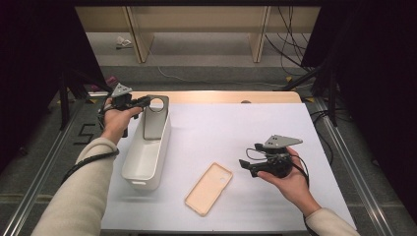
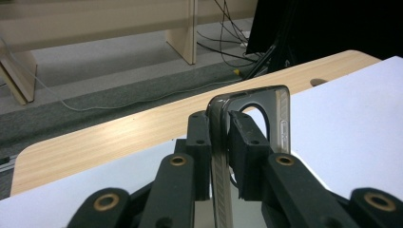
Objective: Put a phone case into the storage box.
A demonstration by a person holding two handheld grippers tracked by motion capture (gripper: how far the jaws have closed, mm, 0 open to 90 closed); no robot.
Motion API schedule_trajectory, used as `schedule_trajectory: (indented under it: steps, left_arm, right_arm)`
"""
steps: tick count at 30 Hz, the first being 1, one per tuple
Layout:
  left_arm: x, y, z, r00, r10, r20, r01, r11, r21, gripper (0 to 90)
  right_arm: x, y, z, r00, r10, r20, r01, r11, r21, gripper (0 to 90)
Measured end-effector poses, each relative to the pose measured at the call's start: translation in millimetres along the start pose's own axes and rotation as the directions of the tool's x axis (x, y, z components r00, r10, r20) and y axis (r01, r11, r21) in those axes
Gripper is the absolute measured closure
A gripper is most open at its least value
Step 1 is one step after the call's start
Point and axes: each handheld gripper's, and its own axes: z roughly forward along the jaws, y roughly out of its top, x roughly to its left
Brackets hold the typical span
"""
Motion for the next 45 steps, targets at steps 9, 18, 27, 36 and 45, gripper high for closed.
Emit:
schedule_trajectory:
  steps: [9, 18, 27, 36, 45]
  left_arm:
    - [-1.9, 1.0, 3.0, 0.9987, 0.024, -0.044, -0.023, 0.999, 0.037, 76.0]
    - [-1.7, -0.9, 7.0, 0.9961, 0.033, -0.082, -0.028, 0.9975, 0.065, 73.8]
    - [-1.3, -2.0, 8.3, 0.9928, 0.041, -0.112, -0.031, 0.9951, 0.094, 71.6]
    - [-1.6, -0.8, 9.9, 0.9909, 0.057, -0.122, -0.042, 0.9919, 0.12, 65.9]
    - [-3.9, 0.9, 9.9, 0.9869, 0.053, -0.153, -0.032, 0.99, 0.137, 46.8]
  right_arm:
    - [0.3, -0.2, -0.2, 1.0, -0.003, -0.002, 0.003, 1.0, 0.003, 16.5]
    - [0.0, -0.2, 0.1, 1.0, -0.001, -0.008, 0.001, 1.0, 0.005, 16.5]
    - [-0.1, -0.3, 0.3, 0.9999, 0.001, -0.011, 0.0, 1.0, 0.008, 16.5]
    - [-0.2, -0.3, 0.5, 0.9999, 0.001, -0.013, -0.001, 1.0, 0.01, 16.5]
    - [0.0, -0.2, 0.4, 0.9999, 0.002, -0.014, -0.002, 1.0, 0.01, 16.5]
